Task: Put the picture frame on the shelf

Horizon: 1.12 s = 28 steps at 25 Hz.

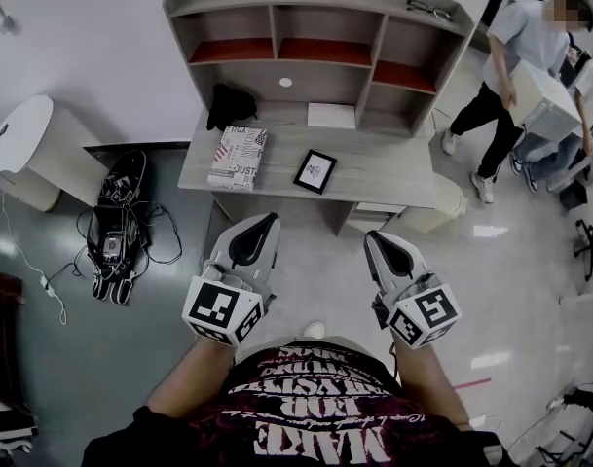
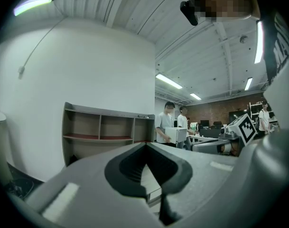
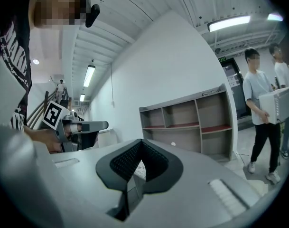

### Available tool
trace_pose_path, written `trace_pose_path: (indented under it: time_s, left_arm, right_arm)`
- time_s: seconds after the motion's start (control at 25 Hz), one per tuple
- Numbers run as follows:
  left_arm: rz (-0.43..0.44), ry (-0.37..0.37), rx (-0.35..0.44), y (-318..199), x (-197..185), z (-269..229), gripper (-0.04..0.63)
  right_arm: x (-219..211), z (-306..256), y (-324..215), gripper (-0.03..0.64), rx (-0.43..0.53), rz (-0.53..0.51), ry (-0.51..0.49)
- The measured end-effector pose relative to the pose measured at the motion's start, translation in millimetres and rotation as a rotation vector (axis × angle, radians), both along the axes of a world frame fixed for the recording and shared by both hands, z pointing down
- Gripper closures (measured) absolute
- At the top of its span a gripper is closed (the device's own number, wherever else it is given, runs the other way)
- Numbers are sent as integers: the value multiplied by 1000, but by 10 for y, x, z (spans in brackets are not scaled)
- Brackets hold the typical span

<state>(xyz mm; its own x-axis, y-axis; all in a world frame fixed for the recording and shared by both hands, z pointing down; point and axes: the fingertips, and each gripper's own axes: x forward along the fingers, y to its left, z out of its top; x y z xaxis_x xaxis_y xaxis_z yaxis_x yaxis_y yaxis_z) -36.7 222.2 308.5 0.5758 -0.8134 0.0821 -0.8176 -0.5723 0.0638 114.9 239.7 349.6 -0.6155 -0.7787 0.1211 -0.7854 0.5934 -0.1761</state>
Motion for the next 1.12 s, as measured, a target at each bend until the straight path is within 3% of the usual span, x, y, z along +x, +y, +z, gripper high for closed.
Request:
trace_pose_path:
  time_s: [0.32, 0.68, 1.12]
  left_arm:
    - [-17, -1, -10, -123, 144, 49, 595]
    - [-72, 1, -53, -159, -109, 151, 595]
    - [3, -9, -6, -584, -55, 69, 595]
  right_arm:
    - [182, 24, -205, 591, -1, -19, -9]
    - [55, 80, -288, 591, -40, -47, -3]
    - [21, 97, -593, 591, -14, 2, -16]
